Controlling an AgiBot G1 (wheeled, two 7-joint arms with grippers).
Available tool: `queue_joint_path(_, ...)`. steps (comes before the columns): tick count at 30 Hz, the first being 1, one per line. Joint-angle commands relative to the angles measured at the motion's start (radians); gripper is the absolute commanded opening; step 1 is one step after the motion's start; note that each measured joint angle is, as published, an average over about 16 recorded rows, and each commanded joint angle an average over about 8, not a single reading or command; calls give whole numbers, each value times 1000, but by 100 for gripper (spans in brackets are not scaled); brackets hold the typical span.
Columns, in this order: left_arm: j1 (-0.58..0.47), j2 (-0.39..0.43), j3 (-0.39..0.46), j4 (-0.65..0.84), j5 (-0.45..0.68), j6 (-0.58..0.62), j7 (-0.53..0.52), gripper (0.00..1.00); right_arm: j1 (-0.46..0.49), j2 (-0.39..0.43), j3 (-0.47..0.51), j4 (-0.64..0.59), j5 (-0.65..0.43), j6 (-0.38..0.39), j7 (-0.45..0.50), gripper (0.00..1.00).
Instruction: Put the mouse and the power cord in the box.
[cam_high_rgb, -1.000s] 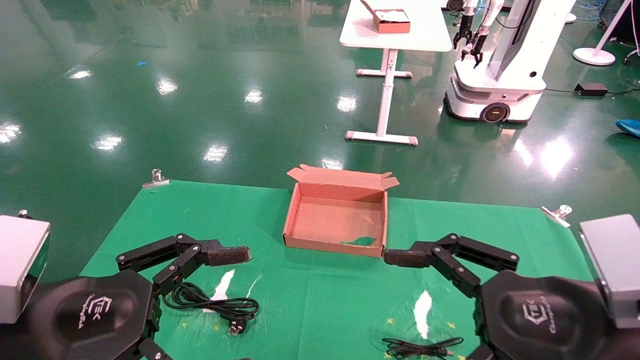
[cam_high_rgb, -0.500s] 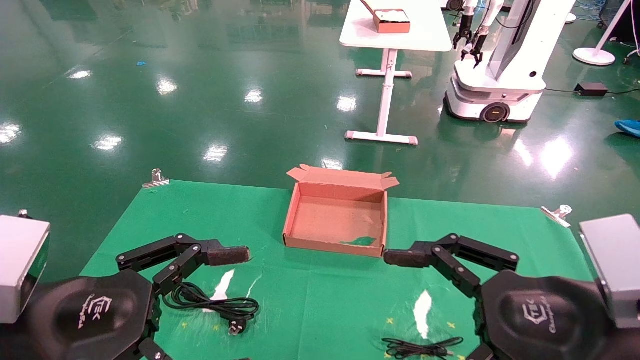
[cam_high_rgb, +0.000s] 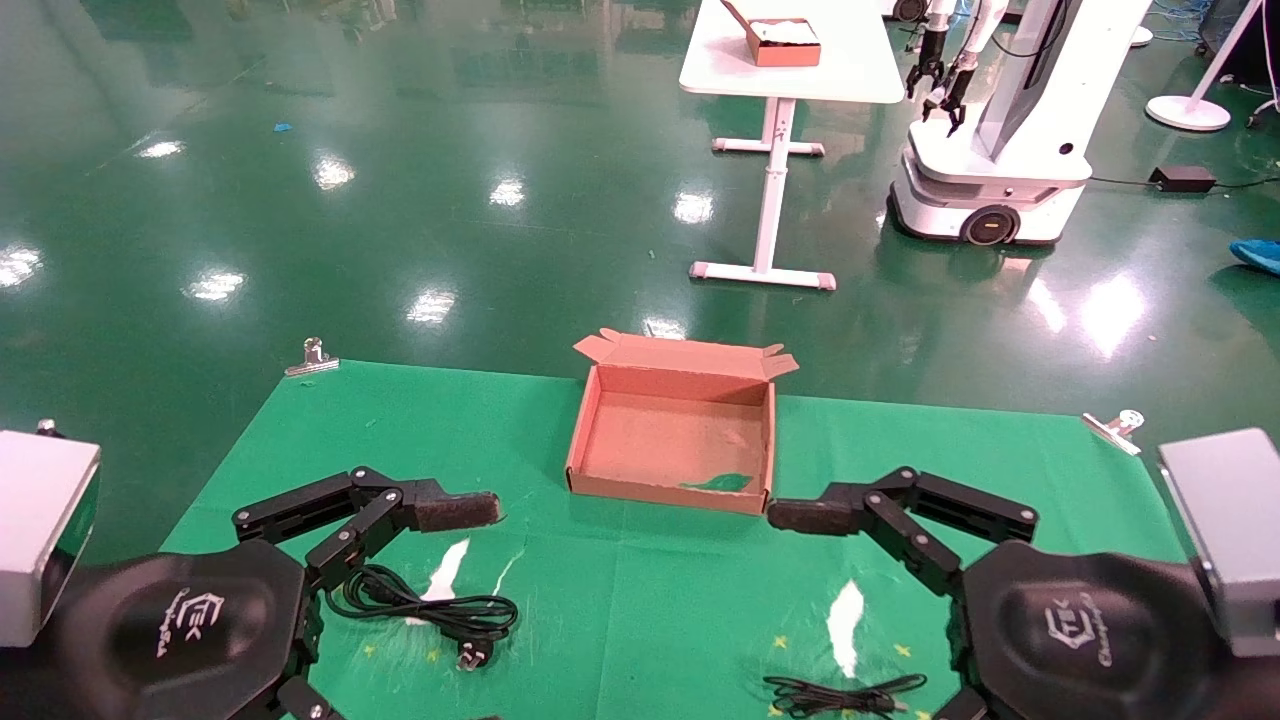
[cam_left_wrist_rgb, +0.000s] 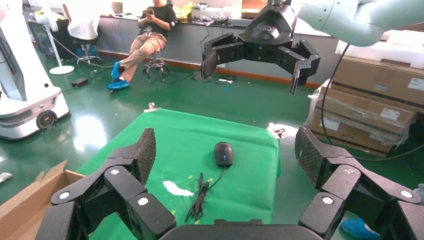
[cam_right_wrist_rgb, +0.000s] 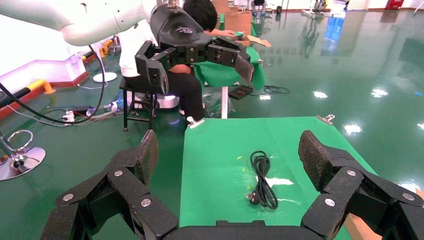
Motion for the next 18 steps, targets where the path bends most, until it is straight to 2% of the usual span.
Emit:
queue_joint_path(1, 1, 0, -1, 0, -4, 0, 0, 100, 1, -1, 0, 0, 0, 1, 0, 100)
queue_joint_path(8, -38, -4, 26, 12, 74, 7, 4, 100, 1, 12, -5, -27, -26, -21, -26, 100)
queue_joint_path(13, -118, -2, 77, 42, 204, 30, 7, 100, 22, 13, -35, -108, -87, -67, -98, 100)
queue_joint_path(18, -230, 15, 158, 71, 389, 66, 29, 100, 74, 0, -107, -201, -172, -90, -194, 100)
